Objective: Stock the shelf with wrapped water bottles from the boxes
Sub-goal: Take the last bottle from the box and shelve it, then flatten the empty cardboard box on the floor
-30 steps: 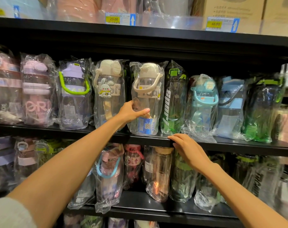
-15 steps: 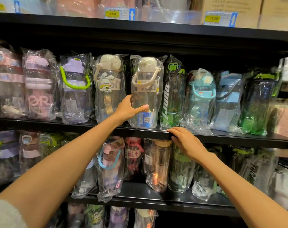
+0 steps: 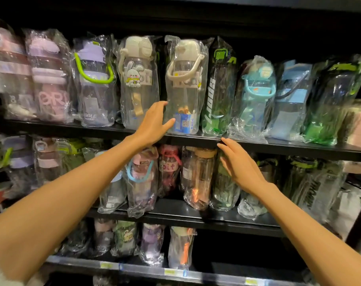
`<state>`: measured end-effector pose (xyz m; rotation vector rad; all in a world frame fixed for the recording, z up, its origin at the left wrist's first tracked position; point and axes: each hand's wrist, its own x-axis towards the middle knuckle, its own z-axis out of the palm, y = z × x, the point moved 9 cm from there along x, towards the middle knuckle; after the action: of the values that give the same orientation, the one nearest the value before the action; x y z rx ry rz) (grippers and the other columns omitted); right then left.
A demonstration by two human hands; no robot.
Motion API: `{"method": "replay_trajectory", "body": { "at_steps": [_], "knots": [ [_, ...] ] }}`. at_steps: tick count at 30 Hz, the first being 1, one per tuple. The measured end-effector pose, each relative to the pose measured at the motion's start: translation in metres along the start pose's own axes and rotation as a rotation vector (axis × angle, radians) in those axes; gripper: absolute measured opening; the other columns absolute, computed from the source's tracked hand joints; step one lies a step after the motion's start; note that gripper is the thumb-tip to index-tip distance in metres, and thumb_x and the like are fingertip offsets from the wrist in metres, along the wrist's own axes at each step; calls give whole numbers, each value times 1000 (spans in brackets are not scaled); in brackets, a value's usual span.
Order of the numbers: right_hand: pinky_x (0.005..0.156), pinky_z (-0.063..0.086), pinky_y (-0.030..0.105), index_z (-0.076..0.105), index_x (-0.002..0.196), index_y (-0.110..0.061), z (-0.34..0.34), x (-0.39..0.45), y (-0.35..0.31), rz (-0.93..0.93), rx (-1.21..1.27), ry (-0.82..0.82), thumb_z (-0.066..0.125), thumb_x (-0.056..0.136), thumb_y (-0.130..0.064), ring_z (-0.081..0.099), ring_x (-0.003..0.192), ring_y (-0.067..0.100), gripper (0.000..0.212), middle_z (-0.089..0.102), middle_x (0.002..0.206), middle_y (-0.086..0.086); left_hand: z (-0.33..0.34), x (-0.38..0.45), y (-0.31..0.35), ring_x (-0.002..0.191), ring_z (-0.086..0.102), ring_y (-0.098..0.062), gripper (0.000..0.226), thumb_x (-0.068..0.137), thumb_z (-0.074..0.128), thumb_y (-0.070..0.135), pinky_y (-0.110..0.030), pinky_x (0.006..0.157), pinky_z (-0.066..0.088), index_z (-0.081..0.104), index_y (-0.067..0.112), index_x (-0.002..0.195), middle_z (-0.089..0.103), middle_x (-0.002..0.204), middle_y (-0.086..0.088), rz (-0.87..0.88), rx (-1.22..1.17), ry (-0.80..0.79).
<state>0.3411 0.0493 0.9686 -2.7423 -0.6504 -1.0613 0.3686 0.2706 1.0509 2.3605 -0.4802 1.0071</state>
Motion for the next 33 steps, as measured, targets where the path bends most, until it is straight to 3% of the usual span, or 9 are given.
{"method": "replay_trajectory", "body": {
  "at_steps": [5, 8, 13, 17, 20, 26, 29, 33],
  "knots": [
    [110, 33, 42, 51, 131, 1, 9, -38, -13, -13, 21, 16, 55, 92, -8, 44, 131, 33, 41, 48, 139, 18, -11, -69, -5, 122, 46, -30, 47, 93, 54, 22, -43, 95, 43, 40, 2, 134, 46, 135, -15, 207, 208, -17],
    [110, 33, 42, 51, 132, 1, 19, -66, -32, 34, 45, -18, 54, 93, -11, 42, 131, 33, 40, 48, 140, 18, -18, -121, -14, 120, 50, -36, 46, 89, 58, 14, -44, 99, 42, 46, -5, 129, 51, 132, -22, 302, 283, -75],
    [107, 36, 44, 49, 132, 2, 33, -124, -105, 14, 58, -73, 56, 92, -7, 44, 129, 34, 41, 47, 139, 19, -35, -227, -49, 108, 59, -37, 50, 74, 73, 6, -43, 93, 46, 56, -9, 119, 59, 122, -25, 474, 444, -216],
    [109, 36, 44, 47, 134, 0, 57, -179, -181, 67, 102, -123, 53, 95, -12, 40, 132, 31, 41, 45, 142, 16, -57, -317, -100, 110, 58, -35, 46, 80, 65, 16, -43, 96, 42, 56, -7, 119, 58, 123, -23, 528, 506, -298],
    [110, 32, 38, 49, 133, 0, 89, -223, -249, 133, 161, -185, 54, 94, -11, 41, 131, 30, 40, 46, 140, 17, -74, -384, -146, 112, 57, -33, 46, 88, 46, 26, -40, 100, 37, 55, -5, 121, 58, 124, -21, 469, 523, -391],
    [109, 29, 33, 48, 135, -2, 184, -312, -358, 215, 276, -457, 53, 95, -13, 40, 133, 29, 42, 44, 143, 15, -87, -511, -234, 110, 58, -34, 49, 81, 69, 20, -44, 95, 46, 56, -5, 121, 59, 123, -22, 262, 476, -552],
    [109, 33, 38, 47, 137, -4, 236, -347, -386, 222, 305, -576, 50, 97, -16, 39, 133, 29, 42, 44, 143, 15, -88, -576, -277, 109, 57, -30, 41, 83, 65, 19, -39, 98, 41, 61, -4, 117, 63, 118, -20, 135, 443, -536],
    [110, 30, 37, 46, 137, -7, 315, -401, -413, 247, 349, -725, 49, 97, -18, 37, 135, 28, 42, 44, 143, 13, -73, -671, -325, 97, 65, -33, 40, 81, 64, 19, -39, 89, 50, 63, -4, 113, 66, 113, -19, -59, 431, -538]
  ]
}}
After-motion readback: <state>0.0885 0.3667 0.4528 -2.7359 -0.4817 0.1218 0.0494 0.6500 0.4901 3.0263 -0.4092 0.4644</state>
